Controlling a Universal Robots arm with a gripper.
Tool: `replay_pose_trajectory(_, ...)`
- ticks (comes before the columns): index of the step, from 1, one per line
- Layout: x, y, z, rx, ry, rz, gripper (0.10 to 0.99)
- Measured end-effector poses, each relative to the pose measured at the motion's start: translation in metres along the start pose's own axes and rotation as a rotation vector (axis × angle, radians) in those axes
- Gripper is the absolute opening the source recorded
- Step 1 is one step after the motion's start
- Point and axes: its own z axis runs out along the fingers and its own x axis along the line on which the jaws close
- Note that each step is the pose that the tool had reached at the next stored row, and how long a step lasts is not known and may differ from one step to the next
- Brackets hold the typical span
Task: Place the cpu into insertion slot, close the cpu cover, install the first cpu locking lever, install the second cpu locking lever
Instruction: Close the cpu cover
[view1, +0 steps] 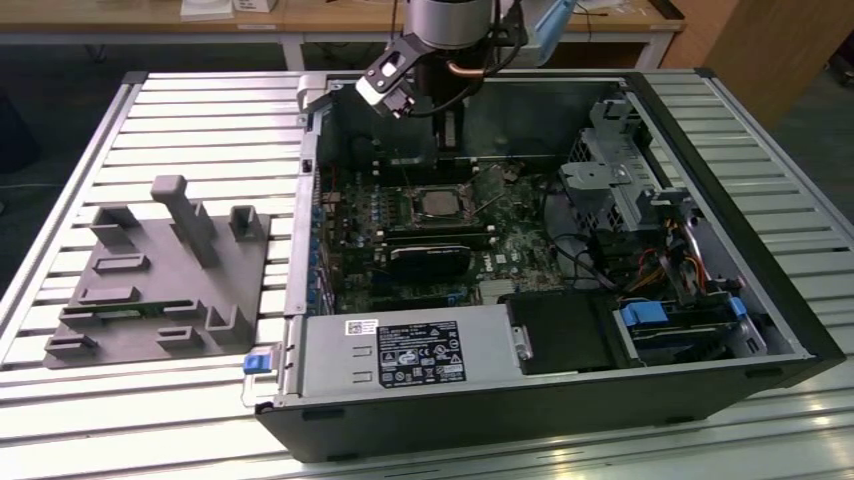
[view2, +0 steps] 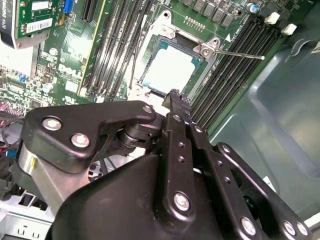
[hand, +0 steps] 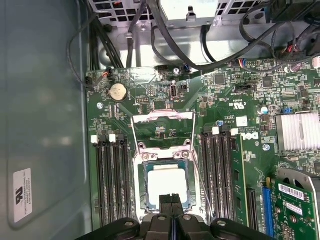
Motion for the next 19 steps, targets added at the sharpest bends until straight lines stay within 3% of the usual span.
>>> replay_pose_trajectory(8, 0.0004, 0.0031, -0.0023, 0.0, 0.0002, 0.0, 0.106)
replay_pose_trajectory(19, 0.0035, 0.036, -0.0002, 0.0, 0.0005, 0.0, 0.106)
